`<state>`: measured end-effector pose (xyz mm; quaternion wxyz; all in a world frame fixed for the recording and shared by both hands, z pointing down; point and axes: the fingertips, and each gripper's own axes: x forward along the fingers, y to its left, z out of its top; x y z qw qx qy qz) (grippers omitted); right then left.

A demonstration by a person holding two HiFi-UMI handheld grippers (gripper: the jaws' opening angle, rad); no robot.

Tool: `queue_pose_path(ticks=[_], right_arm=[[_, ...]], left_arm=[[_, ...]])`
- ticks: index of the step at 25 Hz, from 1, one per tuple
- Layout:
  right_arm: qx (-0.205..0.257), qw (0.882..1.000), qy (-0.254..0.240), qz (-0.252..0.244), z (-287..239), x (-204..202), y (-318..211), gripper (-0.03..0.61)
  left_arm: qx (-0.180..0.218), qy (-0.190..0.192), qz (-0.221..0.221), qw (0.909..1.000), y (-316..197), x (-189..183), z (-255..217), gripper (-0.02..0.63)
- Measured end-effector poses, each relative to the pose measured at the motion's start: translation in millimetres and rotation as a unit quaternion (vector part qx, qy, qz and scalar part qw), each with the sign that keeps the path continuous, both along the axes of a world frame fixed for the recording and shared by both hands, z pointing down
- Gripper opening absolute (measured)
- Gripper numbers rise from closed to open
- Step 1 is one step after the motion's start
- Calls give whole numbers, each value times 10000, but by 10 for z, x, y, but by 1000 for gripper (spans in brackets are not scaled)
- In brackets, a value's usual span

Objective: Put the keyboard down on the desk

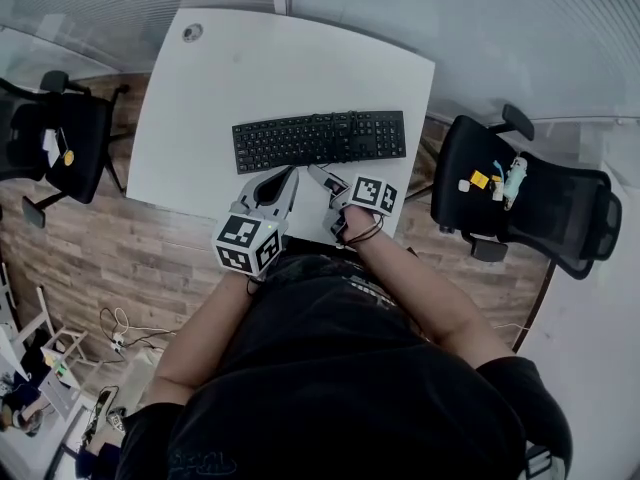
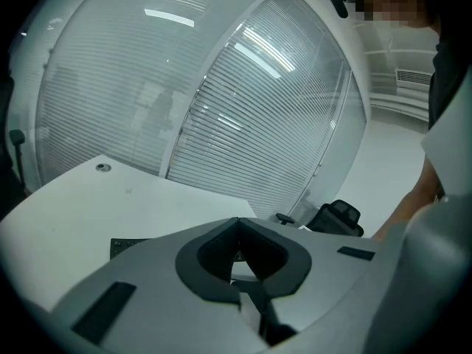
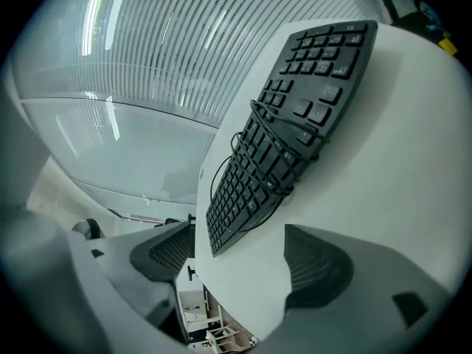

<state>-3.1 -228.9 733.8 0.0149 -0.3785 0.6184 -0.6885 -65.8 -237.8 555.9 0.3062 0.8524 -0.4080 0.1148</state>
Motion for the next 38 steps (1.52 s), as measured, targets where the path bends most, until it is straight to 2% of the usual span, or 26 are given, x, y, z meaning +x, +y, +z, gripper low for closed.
queue_pose_path(ticks=[4,7,9,10,14,18,22,26,28,32,38], right_arm=[[650,9971,367,-178,-245,124,-76,368],[1322,9881,688,-379,-539,204,-185,209],[1838,9779,886,-450,-795,281,-261,89],[2131,9709,971,-496,-946,308,-302,59],[3264,9312,1364,-883,-1610,323,-378,30],[4165,8816,1807,-1289,-2200,423,-269,25],[4659,8528,1940,-1343,-2653,506,-69,23],[5187,8163,2131,-1384,-2921,556,191,21],[5271,8100,2138,-1428,-2932,578,279,21],[5261,8133,2050,-1404,-2909,644,417,21],[5407,8043,1882,-1594,-2940,497,679,21]], left_arm=[[136,-10,-38,9999,75,73,-80,15],[292,-22,-59,9996,94,130,-175,15],[428,-27,-57,9991,105,196,-263,15],[505,-29,-43,9987,107,228,-315,15],[816,-13,21,9967,105,312,-548,15],[1154,-4,13,9933,115,472,-784,15],[1404,-34,142,9900,209,683,-931,15],[1567,-38,174,9875,335,845,-1021,15],[1618,-56,152,9867,400,885,-1042,15],[1643,-112,41,9863,572,895,-1054,15],[1902,-362,-57,9811,865,802,-1184,15]])
